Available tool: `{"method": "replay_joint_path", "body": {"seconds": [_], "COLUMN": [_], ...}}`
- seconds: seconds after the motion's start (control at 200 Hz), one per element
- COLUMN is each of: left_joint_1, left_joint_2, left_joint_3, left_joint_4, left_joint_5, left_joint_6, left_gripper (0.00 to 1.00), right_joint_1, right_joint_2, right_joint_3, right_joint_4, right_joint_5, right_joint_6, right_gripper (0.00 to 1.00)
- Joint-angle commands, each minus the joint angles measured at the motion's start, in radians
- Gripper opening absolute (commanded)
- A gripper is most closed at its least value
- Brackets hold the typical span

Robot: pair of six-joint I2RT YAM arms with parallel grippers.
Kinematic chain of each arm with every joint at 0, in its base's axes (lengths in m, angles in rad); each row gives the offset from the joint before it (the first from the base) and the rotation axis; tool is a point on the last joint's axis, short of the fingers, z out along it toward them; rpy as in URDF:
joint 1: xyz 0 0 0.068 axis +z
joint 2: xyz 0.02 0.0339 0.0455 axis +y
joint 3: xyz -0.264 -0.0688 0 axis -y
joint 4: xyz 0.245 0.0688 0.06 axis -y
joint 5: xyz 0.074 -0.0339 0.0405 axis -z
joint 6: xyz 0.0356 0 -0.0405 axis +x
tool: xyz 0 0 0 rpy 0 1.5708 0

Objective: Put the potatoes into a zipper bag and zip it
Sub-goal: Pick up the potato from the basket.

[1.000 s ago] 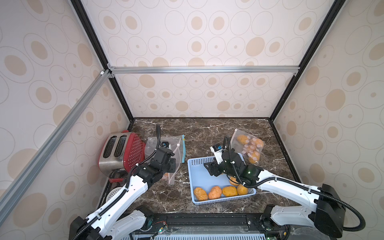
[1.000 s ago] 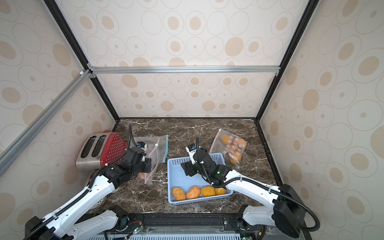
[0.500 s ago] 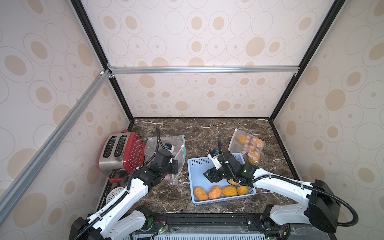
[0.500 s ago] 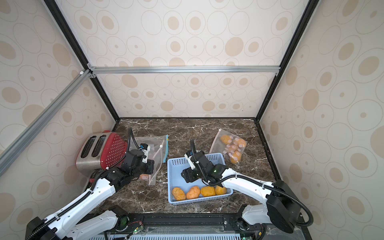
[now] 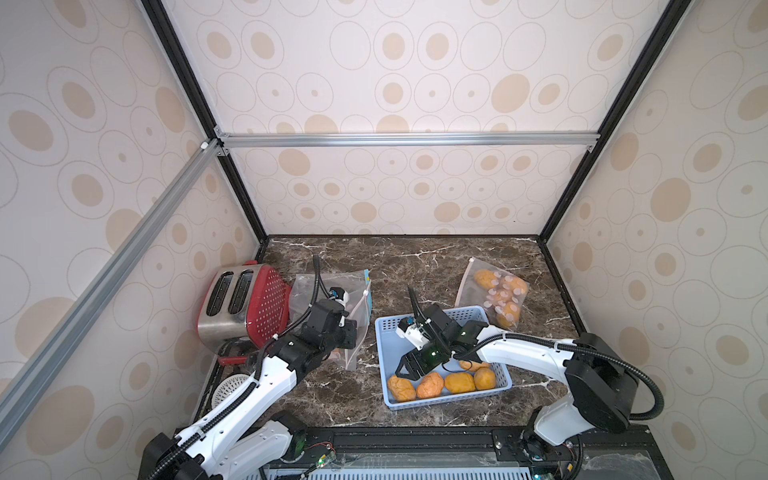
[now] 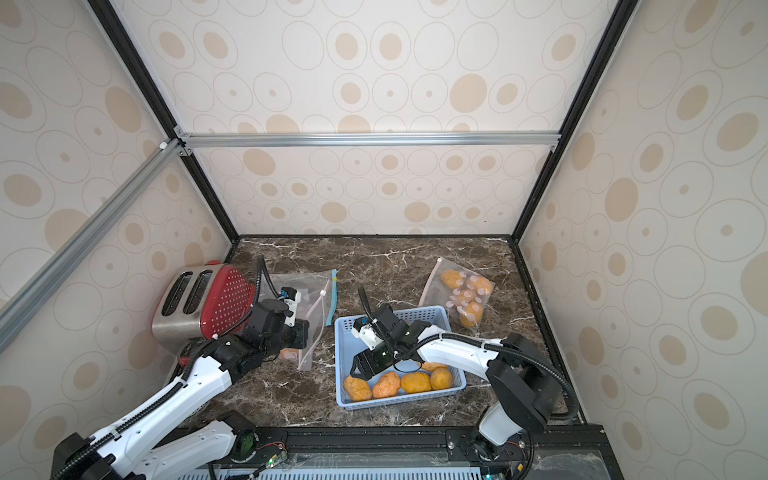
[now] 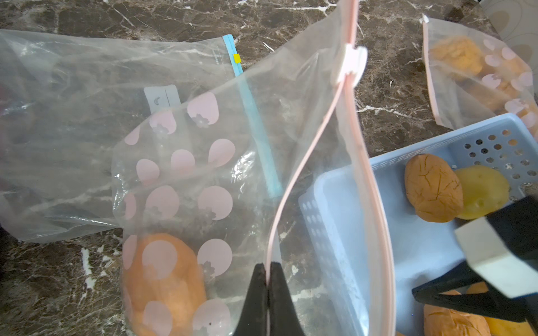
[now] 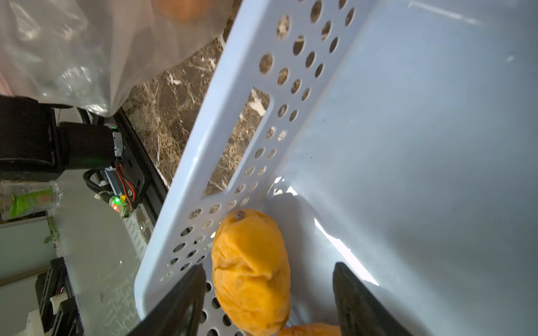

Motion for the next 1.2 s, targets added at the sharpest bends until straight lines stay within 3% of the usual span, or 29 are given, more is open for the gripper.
{"method": "replay_joint_path", "body": {"seconds": [0.0, 0.375, 0.595, 0.93, 1.196], "left_joint_1": [0.001, 0.004, 0.003, 0.003, 0.002], "left_joint_2": [0.002, 0.012, 0.011, 0.010, 0.006], "left_joint_3": [0.000, 0.000, 0.000, -0.002, -0.003], "left_joint_4": [0.008, 0.010, 0.007, 0.007, 0.007], "left_joint_5": [0.004, 0.005, 0.005, -0.002, -0.003], "left_joint_6": [0.020, 0.021, 0.022, 0.020, 0.018], "left_gripper": [0.00, 0.00, 0.00, 0.00, 0.00], "right_joint_1": [0.016, 0.037, 0.045, 0.045, 0.045], "right_joint_2": [0.018, 0.089, 0.151, 0.156, 0.034], "right_joint_3": [0.021, 0.043, 0.075, 0.089, 0.046], "right_joint_4": [-0.042, -0.075, -0.091, -0.059, 0.014], "right_joint_5": [-0.065, -0.097, -0.050, -0.041, 0.039], "right_joint_6": [-0.046, -0.086, -0.087, -0.082, -0.073], "right_gripper": [0.72, 0.73, 0.71, 0.49, 0.45]}}
